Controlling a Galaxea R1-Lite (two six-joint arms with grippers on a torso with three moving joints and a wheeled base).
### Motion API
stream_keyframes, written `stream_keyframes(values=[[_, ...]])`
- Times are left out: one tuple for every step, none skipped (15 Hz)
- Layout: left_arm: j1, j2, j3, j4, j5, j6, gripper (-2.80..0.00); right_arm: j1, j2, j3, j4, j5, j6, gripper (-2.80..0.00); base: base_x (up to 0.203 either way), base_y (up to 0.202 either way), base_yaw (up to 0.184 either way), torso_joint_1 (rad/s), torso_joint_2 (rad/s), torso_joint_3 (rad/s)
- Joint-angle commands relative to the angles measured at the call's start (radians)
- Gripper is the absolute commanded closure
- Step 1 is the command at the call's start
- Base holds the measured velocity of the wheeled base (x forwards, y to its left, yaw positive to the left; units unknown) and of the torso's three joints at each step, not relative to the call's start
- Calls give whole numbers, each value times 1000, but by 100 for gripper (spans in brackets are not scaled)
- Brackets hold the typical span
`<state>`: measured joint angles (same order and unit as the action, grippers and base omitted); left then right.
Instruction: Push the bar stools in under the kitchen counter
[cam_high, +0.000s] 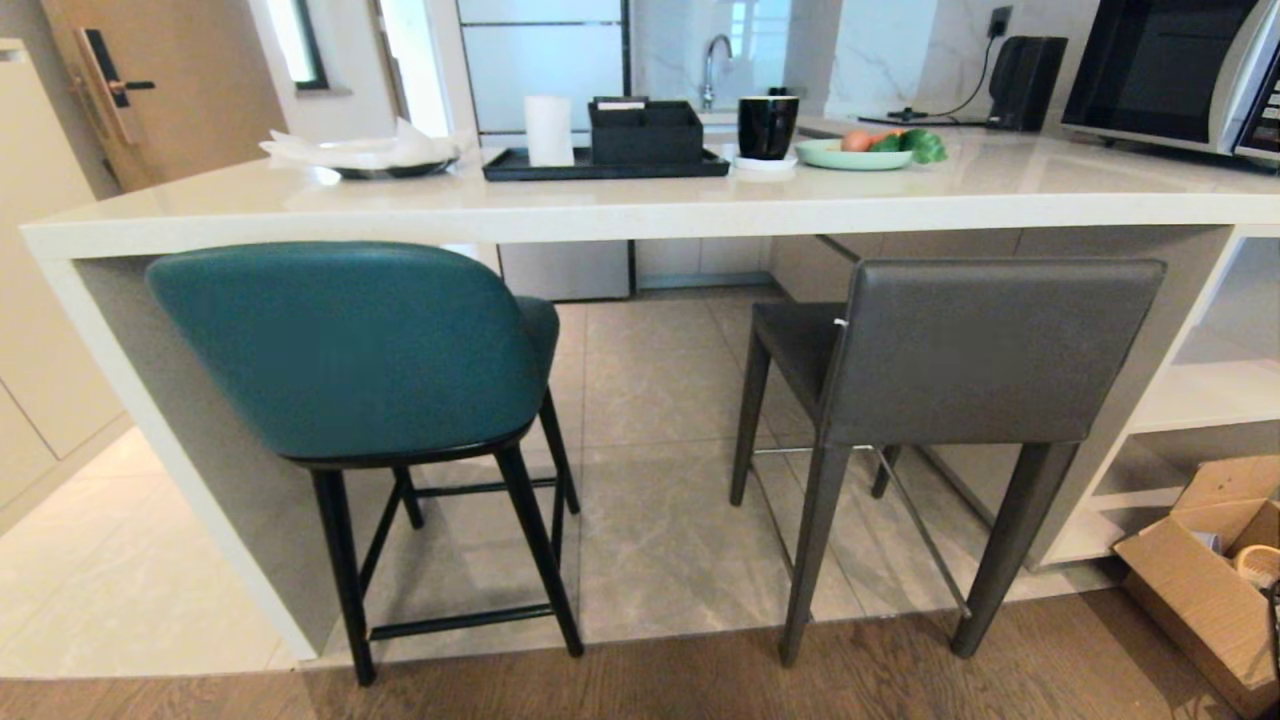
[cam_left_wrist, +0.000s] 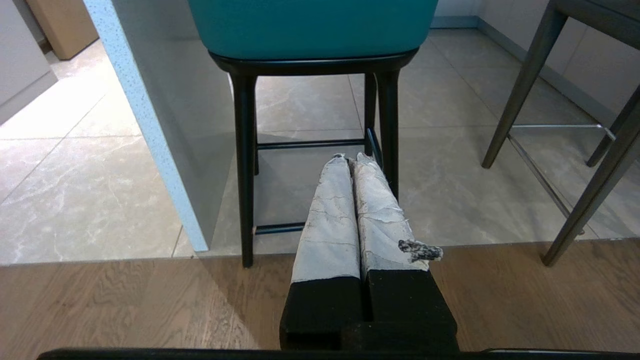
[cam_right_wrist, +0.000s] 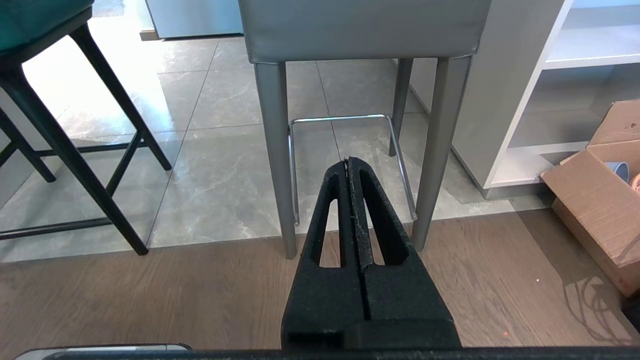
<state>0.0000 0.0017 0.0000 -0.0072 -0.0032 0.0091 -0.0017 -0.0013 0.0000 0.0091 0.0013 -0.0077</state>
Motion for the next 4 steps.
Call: stream_keyframes(values=[[0,1,0,0,0,-1,0,0,1,2,0,0,2,0,0,0,0,0,0,0],[0,1,0,0,0,-1,0,0,1,2,0,0,0,0,0,0,0,0,0,0],[0,1,0,1,0,-1,0,0,1,2,0,0,0,0,0,0,0,0,0,0],[0,1,0,0,0,-1,0,0,1,2,0,0,1,0,0,0,0,0,0,0]])
